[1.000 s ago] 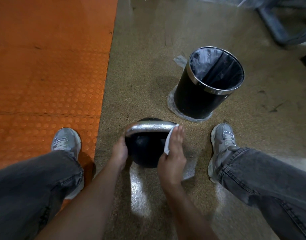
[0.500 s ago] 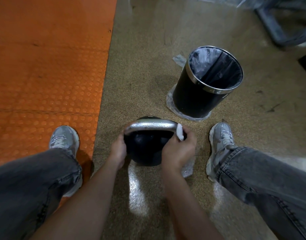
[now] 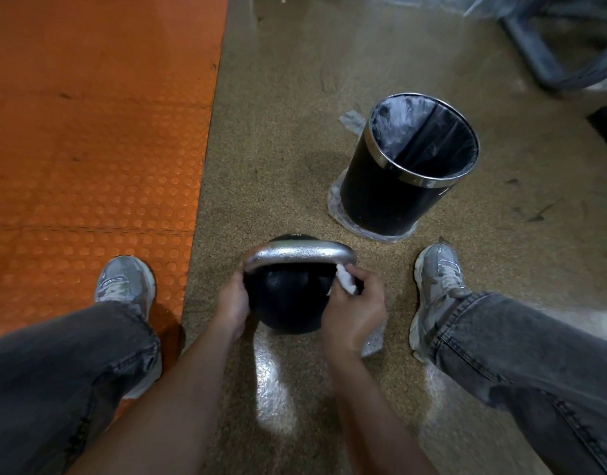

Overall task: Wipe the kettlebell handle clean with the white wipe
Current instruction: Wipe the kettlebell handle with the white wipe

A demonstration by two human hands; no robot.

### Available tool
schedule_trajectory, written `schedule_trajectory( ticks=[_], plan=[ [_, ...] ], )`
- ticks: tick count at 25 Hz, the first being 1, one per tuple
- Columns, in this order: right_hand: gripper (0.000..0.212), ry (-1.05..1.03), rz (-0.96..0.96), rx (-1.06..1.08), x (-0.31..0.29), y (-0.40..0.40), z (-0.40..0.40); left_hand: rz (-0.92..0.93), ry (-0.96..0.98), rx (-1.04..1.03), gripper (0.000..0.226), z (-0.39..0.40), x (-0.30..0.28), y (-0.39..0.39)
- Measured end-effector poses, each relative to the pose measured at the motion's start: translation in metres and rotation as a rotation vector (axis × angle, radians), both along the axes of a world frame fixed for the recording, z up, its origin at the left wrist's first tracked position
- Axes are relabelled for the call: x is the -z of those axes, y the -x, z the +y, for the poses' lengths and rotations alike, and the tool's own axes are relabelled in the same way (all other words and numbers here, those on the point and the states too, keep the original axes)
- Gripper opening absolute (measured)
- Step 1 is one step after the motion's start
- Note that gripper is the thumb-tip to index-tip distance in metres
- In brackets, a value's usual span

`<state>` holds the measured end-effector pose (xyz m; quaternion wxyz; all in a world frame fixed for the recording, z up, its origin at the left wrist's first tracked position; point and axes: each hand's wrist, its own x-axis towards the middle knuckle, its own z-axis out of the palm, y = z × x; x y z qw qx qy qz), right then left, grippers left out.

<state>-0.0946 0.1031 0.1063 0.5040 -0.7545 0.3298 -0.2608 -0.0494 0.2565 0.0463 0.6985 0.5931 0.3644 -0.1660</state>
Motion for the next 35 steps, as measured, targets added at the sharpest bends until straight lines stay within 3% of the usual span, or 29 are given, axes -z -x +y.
schedule_trajectory(
  ticks=[6, 10, 12, 14, 16, 17, 19, 21, 25, 31, 35],
  plan=[
    [0.011, 0.235, -0.086, -0.039, 0.004, -0.004, -0.005, -0.014, 0.006, 0.014, 0.038, 0.000, -0.003, -0.001],
    [0.009, 0.100, -0.099, -0.008, -0.008, -0.009, -0.014, 0.000, -0.036, 0.038, 0.040, 0.000, -0.004, 0.000],
    [0.010, -0.138, 0.051, 0.067, -0.023, -0.011, -0.012, -0.006, -0.019, 0.029, 0.036, -0.003, -0.008, 0.002],
    [0.013, -0.581, 0.224, 0.221, -0.025, -0.019, -0.012, -0.025, -0.015, 0.042, 0.034, -0.003, -0.008, 0.002],
    [0.018, -1.037, 0.210, 0.326, -0.024, -0.024, -0.014, -0.033, -0.023, 0.032, 0.034, -0.002, -0.007, 0.002],
    [0.021, -1.164, 0.183, 0.298, -0.028, -0.026, -0.016, -0.033, -0.024, 0.032, 0.035, -0.003, -0.010, 0.002],
    [0.029, -1.294, 0.177, 0.129, -0.033, -0.028, -0.013, -0.029, -0.005, 0.012, 0.034, -0.005, -0.011, 0.001],
    [0.029, -1.273, 0.197, 0.045, -0.035, -0.030, -0.010, -0.030, 0.002, -0.017, 0.034, -0.007, -0.014, 0.001],
    [0.024, -1.579, 0.025, 0.234, -0.035, -0.018, -0.003, -0.050, -0.028, 0.008, 0.032, -0.004, -0.008, 0.001],
    [0.019, -1.558, 0.007, 0.206, -0.043, -0.024, -0.005, -0.034, -0.056, 0.033, 0.040, -0.003, -0.003, 0.001],
    [0.018, -1.307, 0.164, 0.077, -0.044, -0.015, -0.003, -0.014, -0.037, 0.025, 0.044, -0.003, -0.004, 0.003]
  ],
)
